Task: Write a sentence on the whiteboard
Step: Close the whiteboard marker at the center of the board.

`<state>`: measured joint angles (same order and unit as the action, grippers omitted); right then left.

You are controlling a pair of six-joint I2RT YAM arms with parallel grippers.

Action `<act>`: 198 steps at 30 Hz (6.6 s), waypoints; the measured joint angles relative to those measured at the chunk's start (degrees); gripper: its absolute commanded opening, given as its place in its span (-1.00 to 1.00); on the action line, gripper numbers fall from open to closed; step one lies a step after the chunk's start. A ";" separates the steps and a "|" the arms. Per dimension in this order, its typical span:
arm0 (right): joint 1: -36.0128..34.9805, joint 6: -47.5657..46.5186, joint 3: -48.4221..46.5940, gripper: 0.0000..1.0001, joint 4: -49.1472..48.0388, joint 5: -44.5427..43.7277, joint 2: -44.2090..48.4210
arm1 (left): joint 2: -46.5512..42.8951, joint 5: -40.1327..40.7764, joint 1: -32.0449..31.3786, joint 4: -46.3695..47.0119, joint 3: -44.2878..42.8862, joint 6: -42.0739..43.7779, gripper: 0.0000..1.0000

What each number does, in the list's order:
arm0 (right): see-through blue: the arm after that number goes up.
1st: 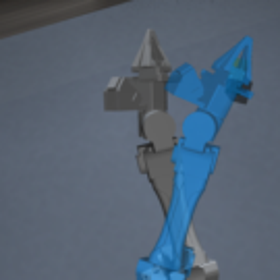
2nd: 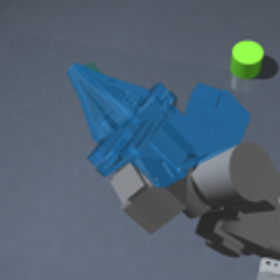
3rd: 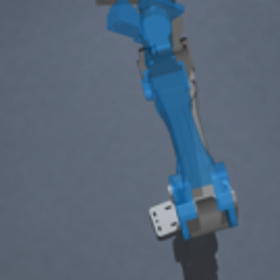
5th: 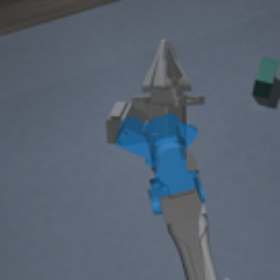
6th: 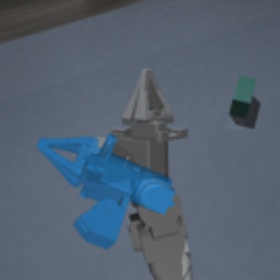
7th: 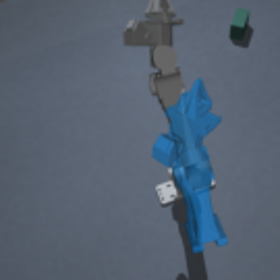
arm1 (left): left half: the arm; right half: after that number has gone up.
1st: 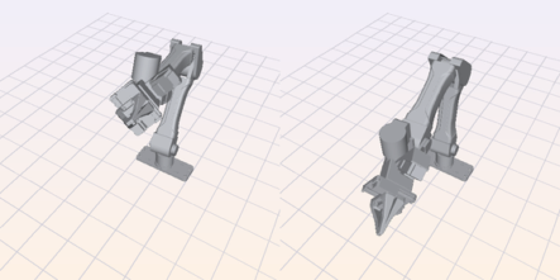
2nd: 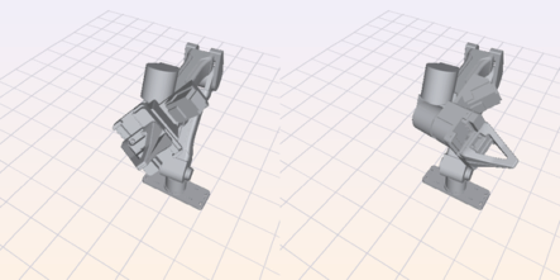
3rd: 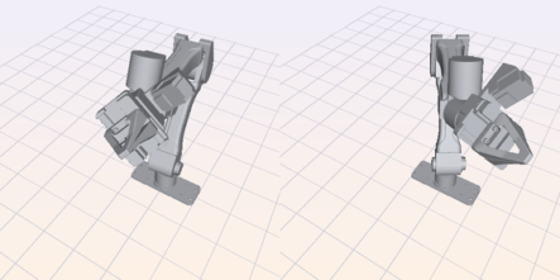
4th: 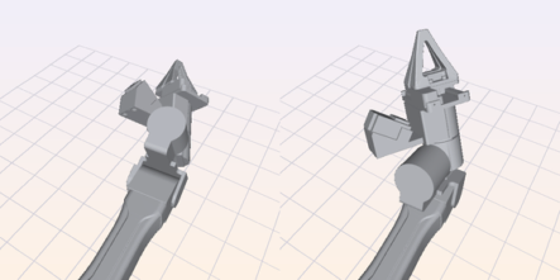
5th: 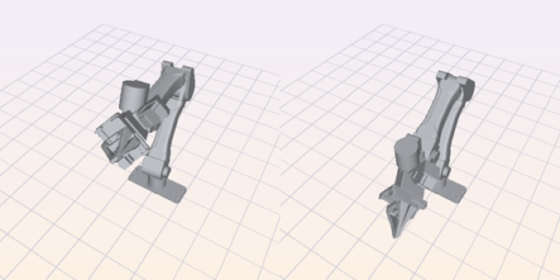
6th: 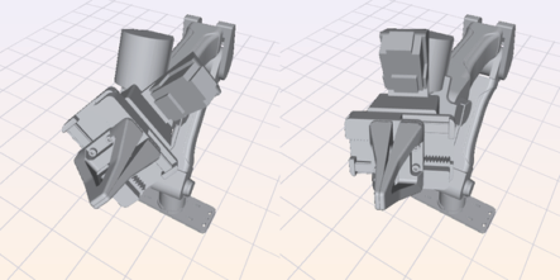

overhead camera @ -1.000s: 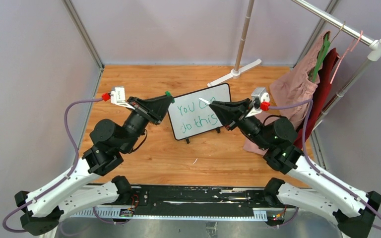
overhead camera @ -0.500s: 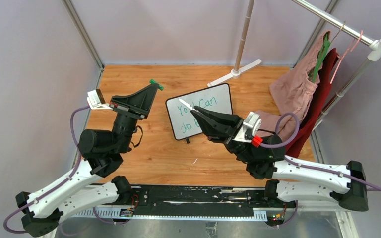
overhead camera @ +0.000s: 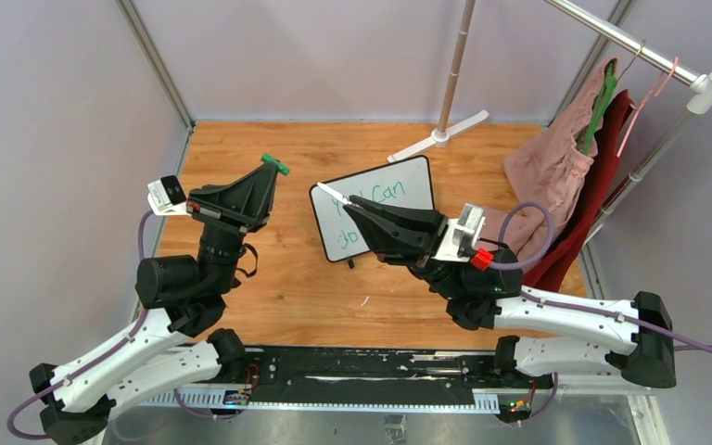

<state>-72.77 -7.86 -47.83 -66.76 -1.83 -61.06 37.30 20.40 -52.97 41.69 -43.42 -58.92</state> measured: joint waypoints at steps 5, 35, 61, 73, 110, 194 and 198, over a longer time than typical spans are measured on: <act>0.00 0.85 -1.66 -1.00 0.13 1.75 -1.36 | -0.22 -1.27 0.00 0.63 0.28 -0.70 -1.00; -1.09 1.03 -5.90 -1.00 3.80 2.91 -4.59 | -0.04 -4.79 0.00 0.55 0.72 -1.68 -1.00; -1.09 1.01 -5.90 -1.00 3.28 0.68 -4.59 | -0.11 -5.62 0.00 0.59 1.11 -1.81 -1.00; -1.11 0.98 -5.90 -1.00 2.82 0.13 -4.90 | -0.35 -5.86 0.00 0.59 1.11 -1.81 -1.00; -1.11 0.96 -5.90 -1.00 2.54 -0.17 -5.40 | -0.31 -6.10 0.02 0.20 1.92 -2.21 -1.00; -3.50 -12.74 -5.11 -1.00 -8.79 -7.17 -10.86 | 5.35 -11.41 -0.31 -4.50 -0.61 0.39 0.53; -3.50 -12.50 -4.81 -1.00 -8.46 -7.13 -9.64 | 4.70 -10.73 -0.42 -5.90 -0.61 1.70 0.72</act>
<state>-76.27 -20.36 -52.64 -75.22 -8.95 -70.70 42.00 9.67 -53.39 35.79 -44.03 -57.21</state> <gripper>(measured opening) 0.165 0.838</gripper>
